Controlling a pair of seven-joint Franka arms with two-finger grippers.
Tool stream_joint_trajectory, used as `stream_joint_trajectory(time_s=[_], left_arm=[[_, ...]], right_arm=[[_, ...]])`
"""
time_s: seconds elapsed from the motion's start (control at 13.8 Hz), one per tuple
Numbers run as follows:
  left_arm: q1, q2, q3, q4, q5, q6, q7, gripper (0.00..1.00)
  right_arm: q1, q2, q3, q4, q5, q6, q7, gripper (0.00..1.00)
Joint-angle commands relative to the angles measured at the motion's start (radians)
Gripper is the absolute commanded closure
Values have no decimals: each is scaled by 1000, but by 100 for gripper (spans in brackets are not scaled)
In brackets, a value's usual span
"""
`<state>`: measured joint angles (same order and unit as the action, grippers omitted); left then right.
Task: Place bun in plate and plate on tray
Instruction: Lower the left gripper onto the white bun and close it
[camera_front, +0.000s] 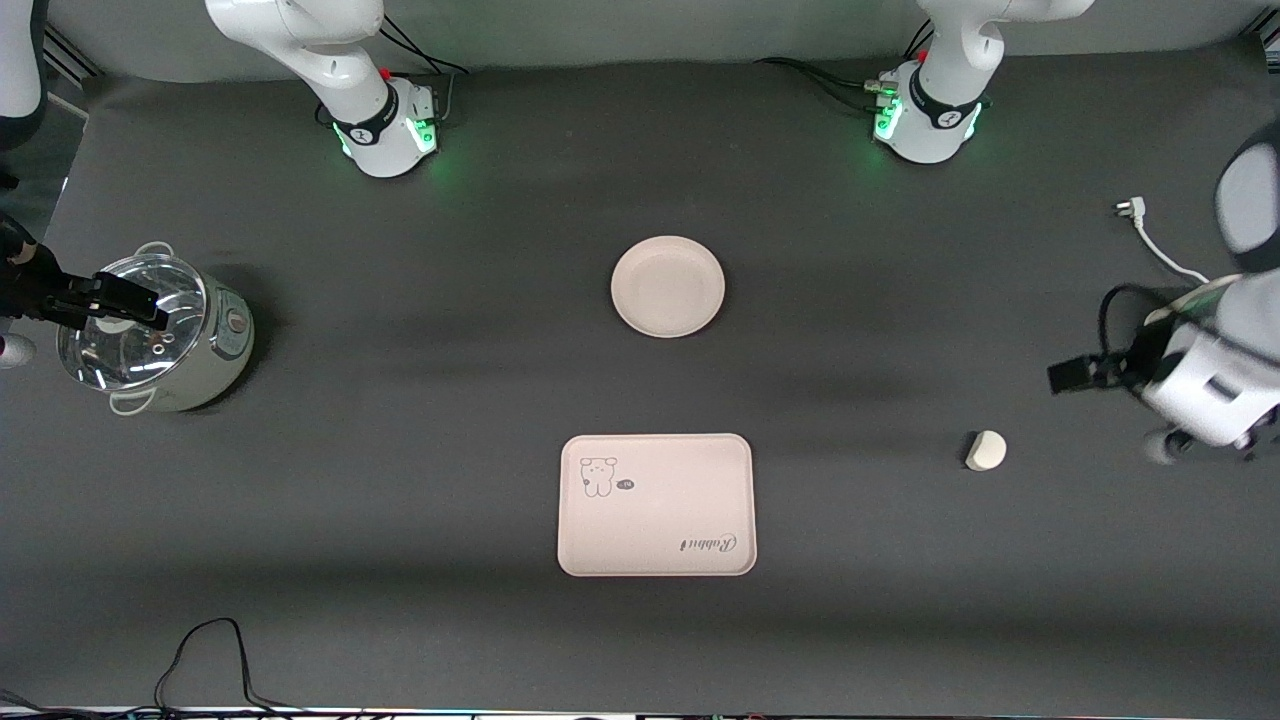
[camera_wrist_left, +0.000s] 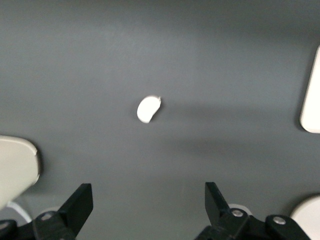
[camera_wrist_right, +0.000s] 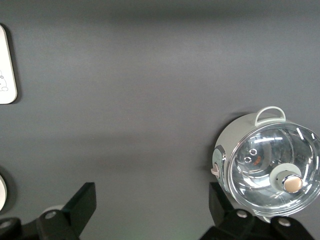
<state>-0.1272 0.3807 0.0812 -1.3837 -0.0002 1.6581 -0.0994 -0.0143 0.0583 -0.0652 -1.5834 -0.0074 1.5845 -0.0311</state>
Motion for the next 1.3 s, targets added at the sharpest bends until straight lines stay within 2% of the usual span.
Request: stream_joint_trajectory(time_s=[0.0,0.22,0.36,0.65,1.01,1.09,1.16,1.23], left_arm=[[-5,53,0,-113,11,203,50,0],[3,108,2,-248,17,432,121,0],[5,156,3,-302,17,521,132,0],[6,190,6,-438,34,736,153,0],[40,204,5,-482,29,775,191,2],[41,208,3,-482,23,773,193,7],[46,210,3,-482,23,772,193,20],[50,210,2,-482,23,770,195,48]], right_arm=[[-3,-12,1,-13,-3,-3,5,0],[-3,-14,1,-17,-3,-3,5,0],[-3,-14,1,-17,-3,-3,5,0],[-3,-15,1,-17,-3,-5,5,0],[-3,-6,1,-17,-3,2,4,0],[-3,-8,1,-17,-3,2,4,0],[-3,-8,1,-17,-3,0,4,0],[-3,-8,1,-17,-2,2,4,0]])
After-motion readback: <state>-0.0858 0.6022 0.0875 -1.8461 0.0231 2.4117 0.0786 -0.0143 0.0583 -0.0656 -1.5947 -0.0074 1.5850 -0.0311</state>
